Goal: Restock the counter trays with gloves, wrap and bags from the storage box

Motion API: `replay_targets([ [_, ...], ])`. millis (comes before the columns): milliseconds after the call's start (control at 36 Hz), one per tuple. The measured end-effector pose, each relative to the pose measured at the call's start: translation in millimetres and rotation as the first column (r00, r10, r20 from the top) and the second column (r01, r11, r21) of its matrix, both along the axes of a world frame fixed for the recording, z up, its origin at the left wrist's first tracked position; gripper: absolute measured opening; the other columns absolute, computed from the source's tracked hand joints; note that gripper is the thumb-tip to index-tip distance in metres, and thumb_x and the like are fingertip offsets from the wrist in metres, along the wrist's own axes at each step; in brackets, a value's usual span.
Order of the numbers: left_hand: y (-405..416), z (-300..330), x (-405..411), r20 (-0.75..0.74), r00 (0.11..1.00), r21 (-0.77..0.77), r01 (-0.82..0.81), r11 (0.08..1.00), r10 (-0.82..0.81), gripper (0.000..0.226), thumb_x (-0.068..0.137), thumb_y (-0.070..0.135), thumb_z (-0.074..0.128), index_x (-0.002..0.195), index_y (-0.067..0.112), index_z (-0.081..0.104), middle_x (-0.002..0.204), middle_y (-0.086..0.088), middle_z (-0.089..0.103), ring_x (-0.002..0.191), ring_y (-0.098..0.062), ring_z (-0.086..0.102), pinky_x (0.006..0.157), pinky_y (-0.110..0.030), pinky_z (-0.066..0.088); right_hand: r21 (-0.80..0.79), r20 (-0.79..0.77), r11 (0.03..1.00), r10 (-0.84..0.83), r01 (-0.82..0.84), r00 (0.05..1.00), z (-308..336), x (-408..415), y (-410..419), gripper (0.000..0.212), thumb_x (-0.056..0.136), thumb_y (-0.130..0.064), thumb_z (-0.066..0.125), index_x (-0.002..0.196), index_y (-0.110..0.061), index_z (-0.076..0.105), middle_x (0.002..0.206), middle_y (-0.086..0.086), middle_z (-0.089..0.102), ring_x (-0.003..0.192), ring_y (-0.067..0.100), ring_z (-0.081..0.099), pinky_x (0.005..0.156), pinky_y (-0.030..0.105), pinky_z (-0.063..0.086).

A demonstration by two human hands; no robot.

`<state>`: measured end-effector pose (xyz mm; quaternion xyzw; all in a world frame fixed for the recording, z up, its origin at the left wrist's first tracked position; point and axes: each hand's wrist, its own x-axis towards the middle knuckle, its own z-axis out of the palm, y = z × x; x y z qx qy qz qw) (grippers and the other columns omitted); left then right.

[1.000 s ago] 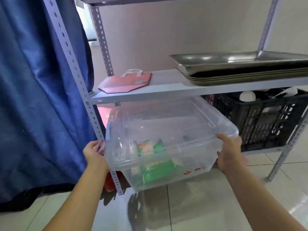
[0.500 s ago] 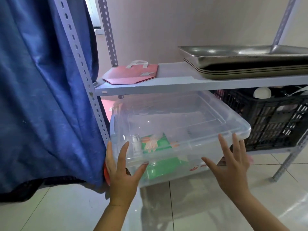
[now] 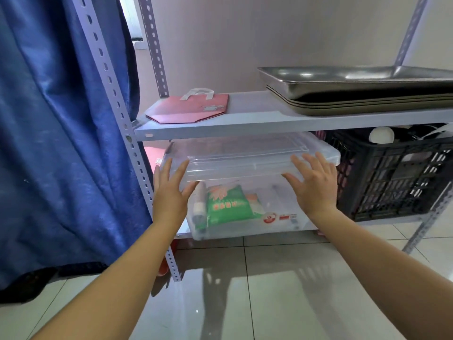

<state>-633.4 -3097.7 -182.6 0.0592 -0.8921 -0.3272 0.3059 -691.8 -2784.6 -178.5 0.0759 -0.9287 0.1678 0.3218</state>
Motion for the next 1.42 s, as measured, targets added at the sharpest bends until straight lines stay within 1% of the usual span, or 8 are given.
replay_targets([
  [139,-4.4,-4.3,-22.3,0.098,0.995,-0.029,-0.009,1.0,0.012,0.054,0.097,0.034,0.058,0.149,0.031,0.041,0.166,0.001,0.013,0.152,-0.027,0.007,0.117,-0.052,0.028,0.013,0.122,1.0,-0.023,0.022,0.992,-7.1,-13.9,-11.1,0.049,0.101,-0.039,0.048,0.146,-0.019,0.046,0.154,0.01,0.043,0.149,0.032,0.024,0.119,0.055,0.02],
  [250,-4.6,-10.9,-34.5,0.149,0.975,-0.36,-0.102,0.928,0.165,0.064,0.1,0.051,0.041,0.156,0.031,0.018,0.167,-0.005,0.003,0.153,-0.032,-0.003,0.122,-0.047,0.009,0.055,0.201,0.996,-0.073,0.063,0.977,-8.7,-24.7,-18.2,0.054,0.104,-0.043,0.037,0.154,-0.026,0.028,0.164,0.003,0.024,0.153,0.029,0.007,0.121,0.055,0.007],
  [306,-3.2,-21.7,-32.9,0.129,0.971,-0.479,-0.119,0.87,0.203,0.069,0.101,0.049,0.036,0.158,0.029,0.003,0.167,-0.009,-0.004,0.152,-0.034,-0.005,0.123,-0.049,0.006,0.078,0.212,0.995,-0.078,0.063,0.974,-17.6,-24.3,-15.9,0.063,0.101,-0.049,0.038,0.156,-0.03,0.014,0.166,0.0,0.012,0.153,0.027,-0.002,0.12,0.058,0.003],
  [472,-8.3,-35.4,-38.7,0.097,0.967,-0.593,-0.136,0.794,0.238,0.089,0.096,0.042,0.049,0.153,0.034,-0.02,0.165,-0.01,-0.014,0.151,-0.035,-0.015,0.121,-0.052,-0.002,0.172,0.231,0.985,-0.051,0.011,0.972,-38.8,-31.7,-4.9,0.096,0.09,-0.06,0.046,0.151,-0.036,-0.023,0.165,-0.003,-0.018,0.149,0.025,-0.025,0.117,0.061,-0.002],
  [861,-17.6,-40.3,-67.7,0.122,0.976,-0.534,-0.087,0.841,0.179,0.112,0.075,0.024,0.067,0.152,0.038,-0.012,0.164,-0.006,-0.008,0.151,-0.036,-0.011,0.12,-0.057,0.009,0.112,0.245,0.994,-0.041,0.014,0.969,-45.4,-52.0,-16.1,0.106,0.085,-0.062,0.053,0.151,-0.035,-0.026,0.163,-0.005,-0.027,0.147,0.024,-0.03,0.117,0.062,0.005],
  [1111,-15.1,-48.0,-67.8,0.06,0.985,-0.523,-0.108,0.845,0.163,0.108,0.073,0.033,0.072,0.155,0.032,0.002,0.164,-0.01,0.001,0.151,-0.039,-0.003,0.119,-0.057,0.009,0.137,0.279,0.99,-0.056,0.018,0.959,-46.7,-48.6,-14.1,0.113,0.081,-0.054,0.06,0.151,-0.033,-0.026,0.164,-0.001,-0.023,0.148,0.027,-0.027,0.116,0.061,0.019],
  [1278,-18.3,-10.7,-50.0,0.429,0.889,-0.516,0.095,0.851,0.161,0.112,0.082,0.04,0.063,0.15,0.038,-0.027,0.163,-0.007,-0.025,0.15,-0.034,-0.021,0.122,-0.054,-0.002,0.239,0.601,0.97,-0.11,-0.046,0.792,0.8,-35.6,-11.8,0.11,0.086,-0.061,0.052,0.134,-0.045,-0.046,0.159,-0.007,-0.035,0.148,0.024,-0.029,0.118,0.061,-0.002],
  [1417,-7.0,72.5,-1.5,0.623,0.779,-0.441,0.274,0.855,0.072,0.105,0.088,0.051,0.058,0.147,0.043,-0.029,0.163,-0.004,-0.025,0.149,-0.035,-0.02,0.122,-0.054,-0.001,0.198,0.691,0.978,-0.092,-0.065,0.717,82.4,29.5,2.2,0.094,0.089,-0.051,0.052,0.15,-0.046,-0.019,0.164,-0.008,-0.021,0.15,0.022,-0.021,0.118,0.059,0.002],
])
